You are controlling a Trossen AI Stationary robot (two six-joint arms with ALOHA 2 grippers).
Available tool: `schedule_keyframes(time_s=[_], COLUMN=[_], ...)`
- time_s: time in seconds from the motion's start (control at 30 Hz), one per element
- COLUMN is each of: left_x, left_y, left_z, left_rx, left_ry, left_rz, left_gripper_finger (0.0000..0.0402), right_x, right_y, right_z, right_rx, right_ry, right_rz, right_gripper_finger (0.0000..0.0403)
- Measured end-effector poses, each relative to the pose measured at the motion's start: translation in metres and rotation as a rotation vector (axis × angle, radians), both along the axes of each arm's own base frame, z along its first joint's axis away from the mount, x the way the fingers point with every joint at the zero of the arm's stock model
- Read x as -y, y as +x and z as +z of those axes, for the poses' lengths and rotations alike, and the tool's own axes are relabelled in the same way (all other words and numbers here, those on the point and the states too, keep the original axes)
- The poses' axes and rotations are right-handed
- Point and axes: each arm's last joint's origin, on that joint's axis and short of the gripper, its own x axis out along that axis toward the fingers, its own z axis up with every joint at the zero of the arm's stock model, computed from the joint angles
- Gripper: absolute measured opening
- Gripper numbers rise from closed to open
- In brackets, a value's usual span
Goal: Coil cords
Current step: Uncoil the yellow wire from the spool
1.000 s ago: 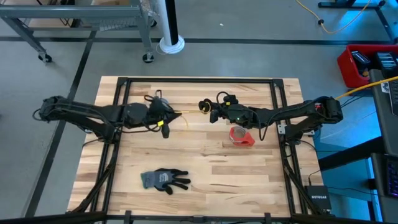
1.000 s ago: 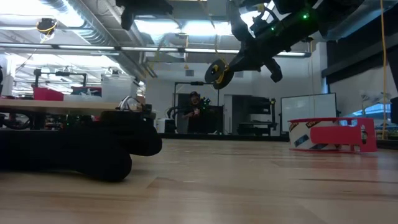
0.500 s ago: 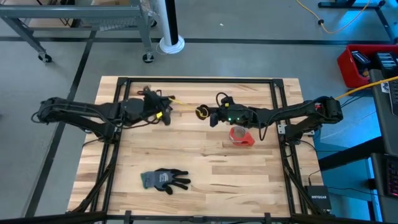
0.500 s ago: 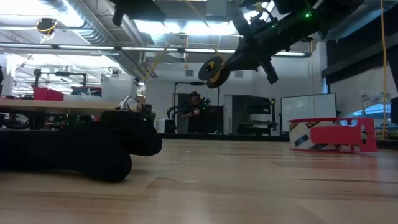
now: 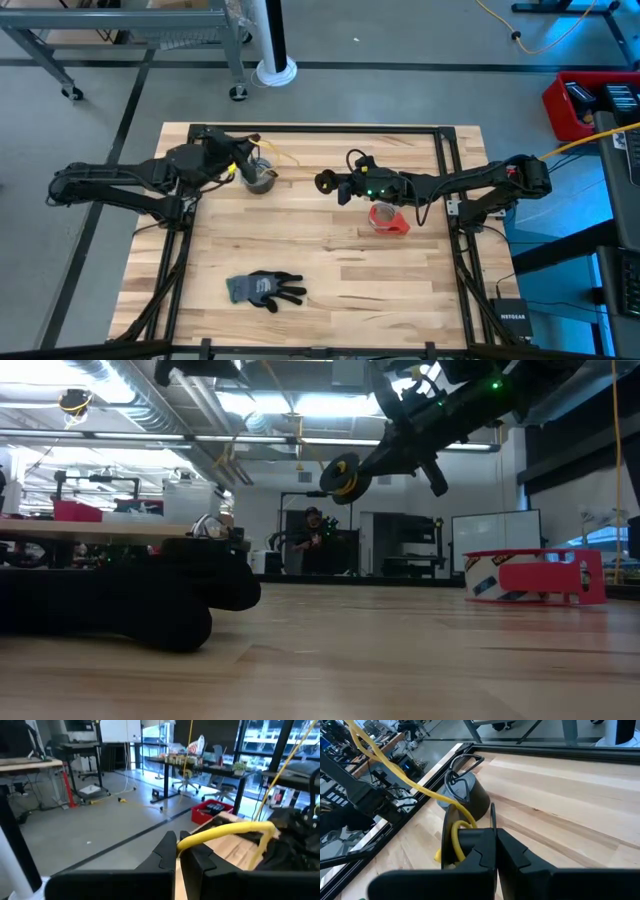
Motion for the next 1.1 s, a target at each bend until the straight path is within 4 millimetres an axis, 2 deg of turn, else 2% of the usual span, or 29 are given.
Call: schedule_keyframes(time_s=[0.3, 0.43, 0.6, 0.77, 0.93, 1.1], left_x=[0.014, 0.025, 0.040, 0.055, 0.068, 0.071], left_y=[-0.012, -0.004, 0.022, 0.060, 0.098, 0.113], left_z=[-0.042, -0.059, -0.087, -0.110, -0.120, -0.118], left_rx=[-0.233, -0.282, -0.314, -0.321, -0.220, -0.136], left_ry=[-0.313, -0.430, -0.449, -0.394, -0.302, -0.166], left_rz=[-0.039, -0.104, -0.207, -0.360, -0.581, -0.699], left_gripper_finger=[0.0000, 0.0000, 0.0000, 0.0000, 0.0000, 0.0000], right_x=[0.003, 0.005, 0.009, 0.017, 0.028, 0.040], right_y=[0.002, 0.002, 0.001, 0.000, -0.002, -0.005], right_z=[0.012, 0.017, 0.017, 0.017, 0.017, 0.015], right_rx=[0.122, 0.175, 0.173, 0.172, 0.165, 0.147], right_ry=[-0.050, -0.075, -0.099, -0.099, -0.102, -0.105], right_rz=[-0.112, -0.181, -0.249, -0.269, -0.302, -0.339], right_gripper_finger=[0.0001, 0.0001, 0.0001, 0.0001, 0.0001, 0.0001])
